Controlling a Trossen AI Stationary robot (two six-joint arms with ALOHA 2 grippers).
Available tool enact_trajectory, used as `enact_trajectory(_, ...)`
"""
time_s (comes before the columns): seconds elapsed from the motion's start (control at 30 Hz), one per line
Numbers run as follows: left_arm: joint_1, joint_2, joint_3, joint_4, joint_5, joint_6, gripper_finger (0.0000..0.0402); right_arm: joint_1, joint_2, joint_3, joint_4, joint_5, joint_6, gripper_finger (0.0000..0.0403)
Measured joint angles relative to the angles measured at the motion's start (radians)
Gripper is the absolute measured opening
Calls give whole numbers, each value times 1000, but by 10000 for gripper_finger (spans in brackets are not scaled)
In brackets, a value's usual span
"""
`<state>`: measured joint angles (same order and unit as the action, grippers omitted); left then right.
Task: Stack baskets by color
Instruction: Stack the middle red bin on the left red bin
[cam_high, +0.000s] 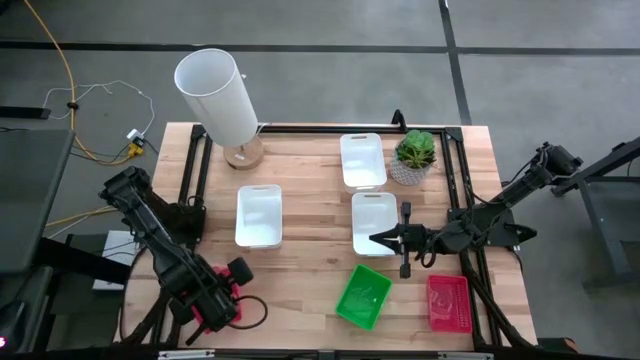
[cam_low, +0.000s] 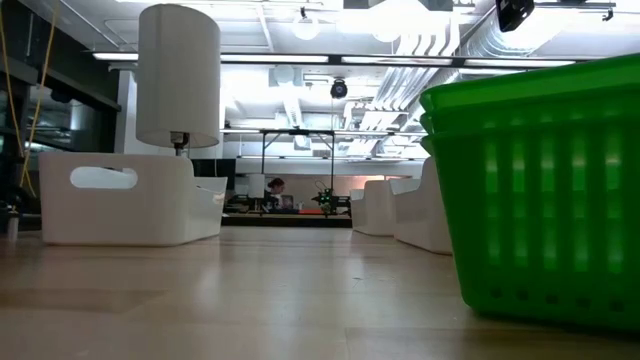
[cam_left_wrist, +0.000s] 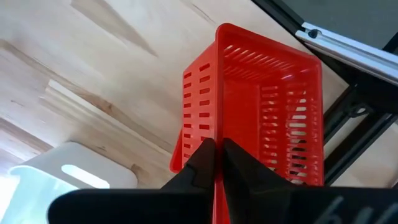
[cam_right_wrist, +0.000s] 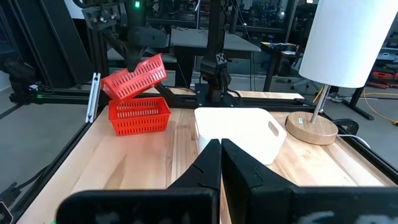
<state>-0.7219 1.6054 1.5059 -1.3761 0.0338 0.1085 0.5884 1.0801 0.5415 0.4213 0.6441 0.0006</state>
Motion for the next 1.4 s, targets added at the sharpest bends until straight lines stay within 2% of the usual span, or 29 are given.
enact_trajectory(0.27,0,0,0,41,8,-1,0,0,0,0,0,0,0,0)
enact_trajectory(0.5,-17,18,-1,40,83,-6,0,0,0,0,0,0,0,0)
enact_trajectory(0.6,-20,37,-1,39,116,17,0,0,0,0,0,0,0,0)
enact_trajectory(0.97,56,128,-2,26,113,198,0,0,0,0,-6,0,0,0)
enact_trajectory(1.07,79,134,-2,27,122,199,0,0,0,0,-15,0,0,0)
enact_trajectory(1.17,93,133,-2,37,181,195,0,0,0,0,-18,0,0,0)
enact_trajectory(1.4,86,133,-2,40,193,53,0,0,0,0,-19,0,0,0)
